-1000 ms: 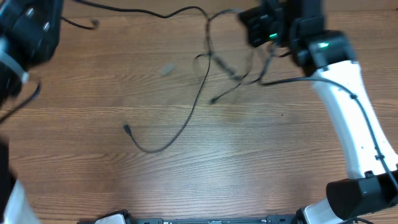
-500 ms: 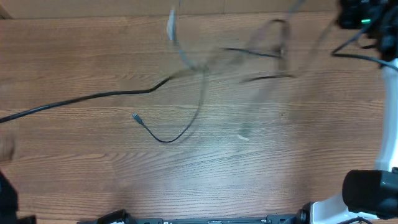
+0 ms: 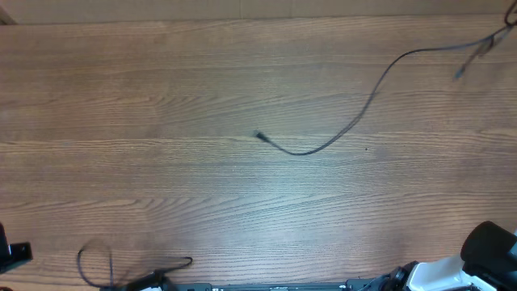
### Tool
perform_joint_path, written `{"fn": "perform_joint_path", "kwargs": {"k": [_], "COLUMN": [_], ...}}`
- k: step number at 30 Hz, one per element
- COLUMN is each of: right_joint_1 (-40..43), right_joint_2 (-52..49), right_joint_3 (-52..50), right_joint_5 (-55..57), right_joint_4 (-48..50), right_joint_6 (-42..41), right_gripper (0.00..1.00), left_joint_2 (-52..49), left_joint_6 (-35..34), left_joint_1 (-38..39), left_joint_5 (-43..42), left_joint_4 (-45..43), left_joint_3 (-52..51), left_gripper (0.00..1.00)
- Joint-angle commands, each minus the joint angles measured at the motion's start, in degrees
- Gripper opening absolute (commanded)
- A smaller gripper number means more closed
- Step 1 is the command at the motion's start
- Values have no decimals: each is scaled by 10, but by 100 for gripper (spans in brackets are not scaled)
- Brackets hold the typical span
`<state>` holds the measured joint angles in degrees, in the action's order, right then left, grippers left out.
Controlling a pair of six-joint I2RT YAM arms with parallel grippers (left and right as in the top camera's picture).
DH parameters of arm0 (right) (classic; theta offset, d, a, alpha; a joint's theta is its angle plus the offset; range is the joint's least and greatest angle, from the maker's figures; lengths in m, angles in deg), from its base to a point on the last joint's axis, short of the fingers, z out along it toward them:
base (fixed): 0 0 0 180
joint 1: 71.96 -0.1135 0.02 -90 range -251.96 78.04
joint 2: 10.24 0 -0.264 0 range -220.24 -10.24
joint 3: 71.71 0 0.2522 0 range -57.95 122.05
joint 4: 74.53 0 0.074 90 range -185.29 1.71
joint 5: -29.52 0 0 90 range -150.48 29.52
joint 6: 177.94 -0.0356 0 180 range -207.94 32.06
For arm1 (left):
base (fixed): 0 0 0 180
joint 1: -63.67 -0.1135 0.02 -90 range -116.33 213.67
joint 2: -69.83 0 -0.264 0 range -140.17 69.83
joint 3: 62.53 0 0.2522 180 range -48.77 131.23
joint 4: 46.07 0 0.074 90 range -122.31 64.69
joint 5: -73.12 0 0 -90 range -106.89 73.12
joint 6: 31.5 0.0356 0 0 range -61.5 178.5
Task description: Untangle cables
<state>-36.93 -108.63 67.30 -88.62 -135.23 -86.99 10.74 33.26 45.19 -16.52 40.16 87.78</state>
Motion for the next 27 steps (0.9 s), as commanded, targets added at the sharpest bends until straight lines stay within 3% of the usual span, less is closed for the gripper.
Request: {"fn": "perform_joint_path", "kwargs": {"k": [1, 16, 27], "right_joint_1": [-59, -460, -610], "right_joint_2": [20, 63, 57], "right_joint_3": [14, 15, 15], "right_joint_5": [-63, -17, -8], "right_joint_4": [-3, -60, -74], "right_joint_6": [-29, -54, -54], "right_gripper": [4, 4, 4], "left_joint_2": [-33, -156, -179], "left_joint_6": [13, 21, 34], "left_joint_1": [-1, -1, -1], "left_joint_5": [-42, -259, -277], "left_joint_4": [-3, -42, -42], "left_joint_3": [0, 1, 1], "left_gripper": [4, 4, 4]}}
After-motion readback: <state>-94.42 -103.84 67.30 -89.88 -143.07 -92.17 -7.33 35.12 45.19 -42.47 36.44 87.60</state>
